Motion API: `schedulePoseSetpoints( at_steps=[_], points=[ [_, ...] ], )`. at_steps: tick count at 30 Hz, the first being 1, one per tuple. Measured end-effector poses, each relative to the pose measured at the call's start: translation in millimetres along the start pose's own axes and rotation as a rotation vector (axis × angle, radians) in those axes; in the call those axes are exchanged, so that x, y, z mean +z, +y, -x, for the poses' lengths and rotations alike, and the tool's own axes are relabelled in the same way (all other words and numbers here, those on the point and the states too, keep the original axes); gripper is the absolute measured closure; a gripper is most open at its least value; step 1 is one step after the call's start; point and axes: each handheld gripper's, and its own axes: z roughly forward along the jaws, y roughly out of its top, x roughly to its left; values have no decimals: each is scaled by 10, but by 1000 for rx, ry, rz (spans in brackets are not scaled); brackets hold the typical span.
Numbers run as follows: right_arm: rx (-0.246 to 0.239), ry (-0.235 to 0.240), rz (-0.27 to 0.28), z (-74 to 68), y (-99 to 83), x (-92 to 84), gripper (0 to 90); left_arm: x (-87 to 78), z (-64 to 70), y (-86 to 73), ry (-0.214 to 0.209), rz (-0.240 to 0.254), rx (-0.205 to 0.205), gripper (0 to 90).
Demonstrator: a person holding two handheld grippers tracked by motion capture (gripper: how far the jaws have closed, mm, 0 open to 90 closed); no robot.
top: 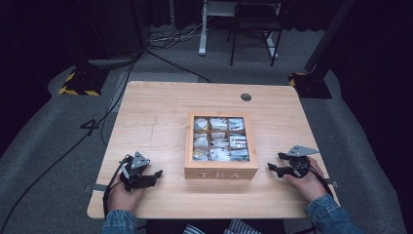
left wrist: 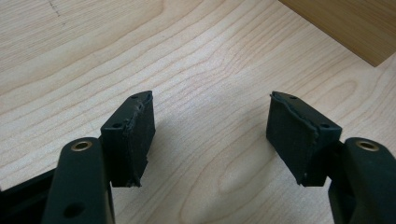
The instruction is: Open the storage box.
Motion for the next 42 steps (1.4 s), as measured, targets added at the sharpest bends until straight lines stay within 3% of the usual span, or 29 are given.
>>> schedulePoseSetpoints(
  at_steps=[16, 17, 18, 19, 20, 22, 24, 30, 42],
  points=[
    [-9, 10, 5, -9, -5, -7, 349, 4, -1, 3, 5, 0, 0, 332],
    [-13, 20, 8, -11, -7, -11, 394, 3, -2, 4, 6, -1, 1, 331],
    [-37, 46, 23, -30, -17, -31, 629, 4, -2, 4, 6, 0, -1, 333],
    [-37, 46, 23, -30, -17, -31, 629, 4, -2, 4, 6, 0, -1, 334],
    [-41, 54, 28, -51, -27, -45, 785, 3, -5, 4, 8, 2, 0, 336],
    [-38, 65, 27, -60, -35, -56, 900, 2, -5, 4, 10, 1, -1, 340],
    [-30, 67, 3, -57, -19, -79, 900, 2, -5, 3, 11, 2, -1, 339],
    [-31, 83, 24, -73, 31, -164, 900, 2, -5, 3, 11, 3, -1, 339],
    [-9, 196, 68, -207, 161, -388, 900, 2, -5, 4, 11, 2, -3, 338]
  ],
)
